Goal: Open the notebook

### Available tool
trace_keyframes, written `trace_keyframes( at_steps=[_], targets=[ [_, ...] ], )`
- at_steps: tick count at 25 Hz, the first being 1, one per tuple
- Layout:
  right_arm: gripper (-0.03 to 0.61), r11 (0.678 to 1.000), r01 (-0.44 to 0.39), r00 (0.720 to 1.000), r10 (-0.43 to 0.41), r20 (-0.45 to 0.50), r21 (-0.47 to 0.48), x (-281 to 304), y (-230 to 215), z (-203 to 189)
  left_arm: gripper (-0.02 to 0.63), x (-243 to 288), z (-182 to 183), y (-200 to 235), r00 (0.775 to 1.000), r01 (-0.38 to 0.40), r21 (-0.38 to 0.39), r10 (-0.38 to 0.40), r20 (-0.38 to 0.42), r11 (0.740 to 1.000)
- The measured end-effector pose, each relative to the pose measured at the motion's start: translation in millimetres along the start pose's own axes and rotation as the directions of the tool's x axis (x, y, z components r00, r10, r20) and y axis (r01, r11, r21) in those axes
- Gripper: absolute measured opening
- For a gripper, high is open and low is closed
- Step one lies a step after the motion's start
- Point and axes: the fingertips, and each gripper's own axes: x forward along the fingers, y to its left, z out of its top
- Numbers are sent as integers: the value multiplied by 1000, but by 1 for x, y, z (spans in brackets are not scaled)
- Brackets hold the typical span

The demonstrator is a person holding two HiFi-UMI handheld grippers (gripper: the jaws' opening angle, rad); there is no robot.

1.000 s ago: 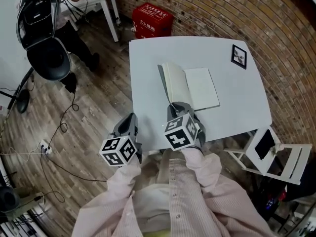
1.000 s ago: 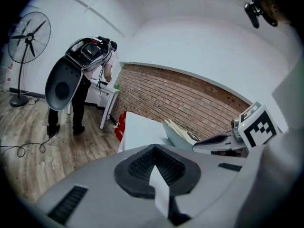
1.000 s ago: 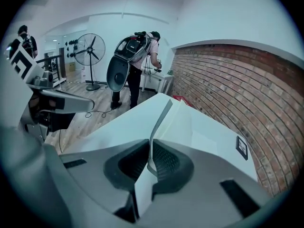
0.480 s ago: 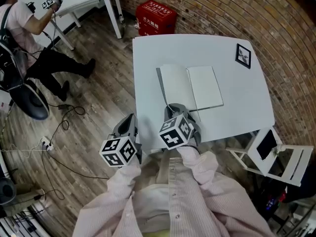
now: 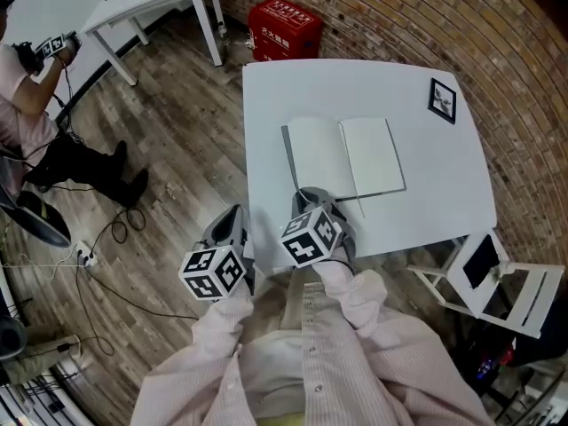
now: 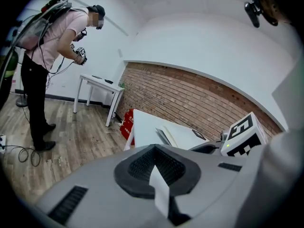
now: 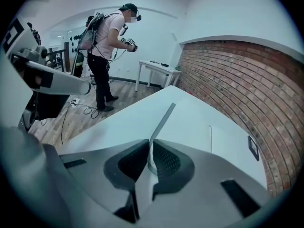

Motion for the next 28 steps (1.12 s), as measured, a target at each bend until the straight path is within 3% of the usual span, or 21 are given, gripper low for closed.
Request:
trace_keyframes(
  at_steps=[16, 22, 28],
  targets=[
    [46, 987, -117, 993, 117, 3, 111, 17, 11, -7, -8, 3, -4, 2, 999, -38, -5, 38, -8, 999],
    [54, 934, -271, 962, 258, 84, 232, 14, 15, -2, -8, 11, -5, -10, 1000, -23, 23, 23, -18, 999],
    [52, 907, -334, 939, 297, 173, 256, 7, 8, -3, -8, 16, -4, -23, 1000, -8, 63, 9, -28, 998]
  ],
)
